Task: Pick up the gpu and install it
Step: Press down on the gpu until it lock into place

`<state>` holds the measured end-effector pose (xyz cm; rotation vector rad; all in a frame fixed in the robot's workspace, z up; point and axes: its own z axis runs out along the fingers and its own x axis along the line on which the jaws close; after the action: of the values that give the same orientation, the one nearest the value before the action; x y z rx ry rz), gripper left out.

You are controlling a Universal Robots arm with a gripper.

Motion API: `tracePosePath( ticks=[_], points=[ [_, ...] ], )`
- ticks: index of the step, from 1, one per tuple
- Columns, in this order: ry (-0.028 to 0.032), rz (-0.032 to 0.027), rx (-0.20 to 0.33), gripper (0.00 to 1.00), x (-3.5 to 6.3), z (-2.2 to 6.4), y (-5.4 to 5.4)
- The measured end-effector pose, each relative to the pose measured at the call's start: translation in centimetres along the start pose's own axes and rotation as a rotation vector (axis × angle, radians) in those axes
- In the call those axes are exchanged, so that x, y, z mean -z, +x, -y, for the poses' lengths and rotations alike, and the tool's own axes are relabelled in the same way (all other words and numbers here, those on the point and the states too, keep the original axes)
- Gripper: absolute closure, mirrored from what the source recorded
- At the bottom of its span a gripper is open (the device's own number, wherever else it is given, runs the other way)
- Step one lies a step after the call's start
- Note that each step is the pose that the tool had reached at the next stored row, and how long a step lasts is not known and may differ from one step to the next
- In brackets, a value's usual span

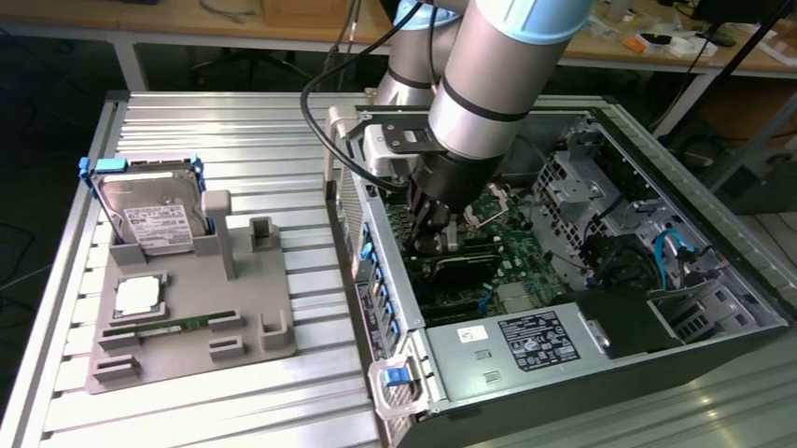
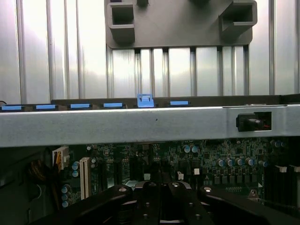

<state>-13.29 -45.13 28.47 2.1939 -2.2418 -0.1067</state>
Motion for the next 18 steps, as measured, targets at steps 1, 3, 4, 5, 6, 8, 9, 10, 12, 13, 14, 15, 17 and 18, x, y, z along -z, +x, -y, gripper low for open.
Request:
tracePosePath(
  ticks=[1, 3, 4, 5, 6, 8, 9, 10, 12, 13, 14, 15, 17, 18],
  points=[
    [-0.0003, -0.0001, 0.0, 0.89, 0.01, 0.0, 0.0],
    [-0.0008, -0.0001, 0.0, 0.89, 0.0, -0.01, 0.0],
    [-0.0009, -0.0002, 0.0, 0.89, 0.02, -0.06, 0.0],
    [-0.0013, -0.0004, 0.0, 0.89, 0.1, -0.12, 0.0],
    [-0.0024, -0.0001, 0.0, 0.89, 0.24, -0.16, 0.0],
    [-0.0057, -0.0002, 0.0, 0.89, 0.63, -0.25, 0.0],
    [-0.0061, -0.0003, 0.0, 0.89, 0.81, -0.34, 0.0],
    [-0.0063, -0.0003, 0.0, 0.89, 0.92, -0.44, 0.0],
    [-0.0062, 0.0001, 0.0, 0.89, 0.94, -0.75, 0.0],
    [-0.0063, -0.0001, 0.0, 0.89, 0.94, -0.98, 0.0],
    [-0.0063, -0.0001, 0.0, 0.89, 0.93, -1.21, 0.0],
    [-0.0063, -0.0002, 0.0, 0.89, 0.93, -1.31, 0.0],
    [-0.0064, -0.0003, 0.0, 0.89, 0.93, -1.38, 0.0],
    [-0.0064, -0.0003, 0.0, 0.89, 0.93, -1.4, 0.0]
  ],
)
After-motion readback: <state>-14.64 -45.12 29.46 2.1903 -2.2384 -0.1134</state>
